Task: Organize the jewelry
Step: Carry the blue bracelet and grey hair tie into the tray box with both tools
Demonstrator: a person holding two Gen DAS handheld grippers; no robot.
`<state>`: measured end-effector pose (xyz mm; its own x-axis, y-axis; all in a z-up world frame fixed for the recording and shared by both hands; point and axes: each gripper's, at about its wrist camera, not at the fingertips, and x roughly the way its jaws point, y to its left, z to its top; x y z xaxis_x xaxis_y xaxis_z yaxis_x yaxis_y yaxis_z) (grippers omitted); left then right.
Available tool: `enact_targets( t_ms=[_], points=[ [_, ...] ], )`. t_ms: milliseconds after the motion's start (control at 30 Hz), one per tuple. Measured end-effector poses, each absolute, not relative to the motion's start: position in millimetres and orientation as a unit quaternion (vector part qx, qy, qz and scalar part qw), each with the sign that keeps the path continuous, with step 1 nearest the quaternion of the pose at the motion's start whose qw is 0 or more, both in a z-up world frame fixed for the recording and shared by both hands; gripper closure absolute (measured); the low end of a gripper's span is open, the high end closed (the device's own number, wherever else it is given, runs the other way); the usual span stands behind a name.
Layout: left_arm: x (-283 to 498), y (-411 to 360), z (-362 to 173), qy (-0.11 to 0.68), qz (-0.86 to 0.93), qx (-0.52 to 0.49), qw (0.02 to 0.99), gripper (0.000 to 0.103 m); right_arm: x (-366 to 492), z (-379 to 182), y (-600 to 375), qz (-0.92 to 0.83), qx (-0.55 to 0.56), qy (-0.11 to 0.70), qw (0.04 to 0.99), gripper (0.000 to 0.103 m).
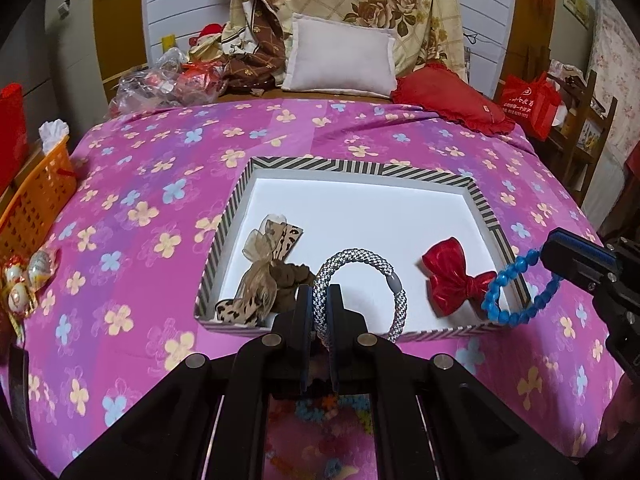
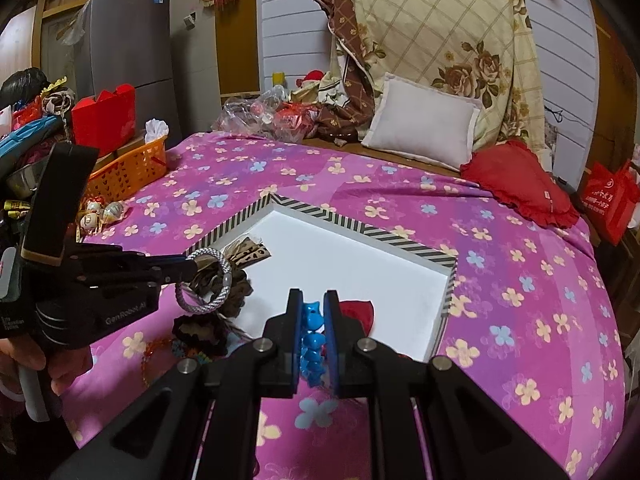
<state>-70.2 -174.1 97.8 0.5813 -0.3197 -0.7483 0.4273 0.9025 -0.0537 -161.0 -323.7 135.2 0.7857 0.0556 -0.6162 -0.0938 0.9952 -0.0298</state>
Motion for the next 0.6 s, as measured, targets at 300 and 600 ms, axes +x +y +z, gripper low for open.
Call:
enact_targets(
  t_ms=[300, 600],
  points=[
    [-53, -182, 89, 0.416, -0.206, 0.067, 0.883, 0.103, -138, 120, -326, 0.049, -0.013, 0.343, 0.938, 0.093],
    [-35, -189, 71, 0.441, -0.205, 0.056, 0.872, 0.103, -111, 98, -324, 0.065, 0.005, 0.366, 0.928, 0.093]
  ],
)
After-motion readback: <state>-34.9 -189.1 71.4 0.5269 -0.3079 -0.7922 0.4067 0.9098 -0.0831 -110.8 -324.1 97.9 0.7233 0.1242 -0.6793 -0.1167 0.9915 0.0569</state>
